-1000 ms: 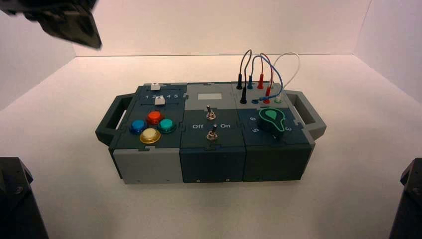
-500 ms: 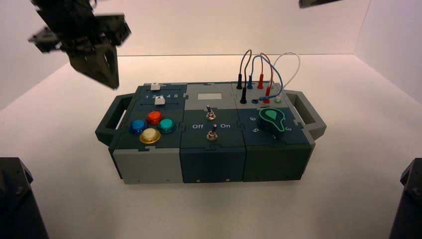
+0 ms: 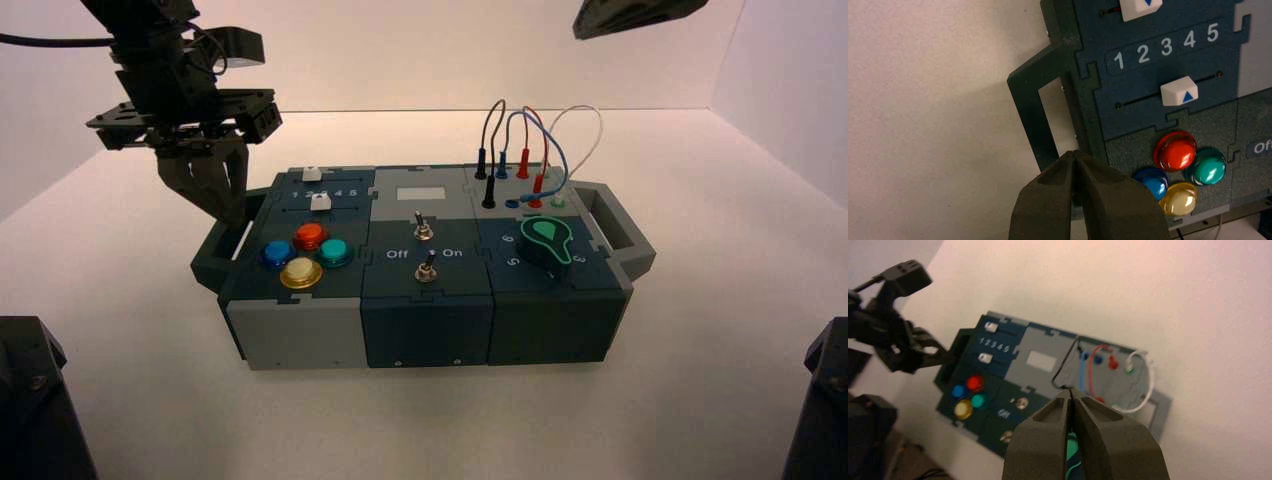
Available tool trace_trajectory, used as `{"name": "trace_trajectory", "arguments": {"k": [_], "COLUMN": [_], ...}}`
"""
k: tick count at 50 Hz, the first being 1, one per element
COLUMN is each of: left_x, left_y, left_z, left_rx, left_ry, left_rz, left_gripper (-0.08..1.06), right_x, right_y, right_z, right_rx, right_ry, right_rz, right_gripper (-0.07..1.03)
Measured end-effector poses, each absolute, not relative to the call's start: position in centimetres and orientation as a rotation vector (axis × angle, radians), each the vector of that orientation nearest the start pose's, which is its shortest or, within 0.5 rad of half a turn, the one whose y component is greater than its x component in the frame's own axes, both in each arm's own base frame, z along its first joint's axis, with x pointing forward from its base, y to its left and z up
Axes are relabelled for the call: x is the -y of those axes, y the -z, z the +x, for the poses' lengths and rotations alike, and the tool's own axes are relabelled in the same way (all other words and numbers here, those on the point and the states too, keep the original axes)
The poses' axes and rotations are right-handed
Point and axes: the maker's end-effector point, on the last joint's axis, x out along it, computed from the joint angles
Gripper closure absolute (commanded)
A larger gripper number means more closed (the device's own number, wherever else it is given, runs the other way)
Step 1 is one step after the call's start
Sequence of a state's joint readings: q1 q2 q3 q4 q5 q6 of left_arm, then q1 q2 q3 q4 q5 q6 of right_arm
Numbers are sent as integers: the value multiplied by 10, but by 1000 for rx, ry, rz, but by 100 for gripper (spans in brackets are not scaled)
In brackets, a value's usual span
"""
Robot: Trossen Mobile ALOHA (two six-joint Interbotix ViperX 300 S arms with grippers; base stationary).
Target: Flip the bottom switch off with the right gripper.
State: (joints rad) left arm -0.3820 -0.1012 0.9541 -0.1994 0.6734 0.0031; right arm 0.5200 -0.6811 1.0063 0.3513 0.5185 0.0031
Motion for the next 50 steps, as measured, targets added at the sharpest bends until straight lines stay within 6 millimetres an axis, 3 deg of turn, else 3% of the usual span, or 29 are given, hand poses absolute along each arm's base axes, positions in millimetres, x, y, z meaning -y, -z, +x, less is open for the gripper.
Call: {"name": "trace_trajectory", "arguments": {"k": [14,22,50], "left_x": [110,111,114], "left_y": [-20,-16,-8], "left_z": [210,210,211], "left_rx": [-1584,-1601,-1643], "left_ry": [282,277,253], "left_rz": [85,80,31], "left_gripper": [101,101,101], "right_x": [-164,-184,-220], "right_y": [-143,-126,-100], "right_z": [206,197,179], "right_rx": [-1090,-1188,-1343], "right_ry": [-494,-517,-510], "right_rz": [182,167,159], "right_gripper": [99,99,99]}}
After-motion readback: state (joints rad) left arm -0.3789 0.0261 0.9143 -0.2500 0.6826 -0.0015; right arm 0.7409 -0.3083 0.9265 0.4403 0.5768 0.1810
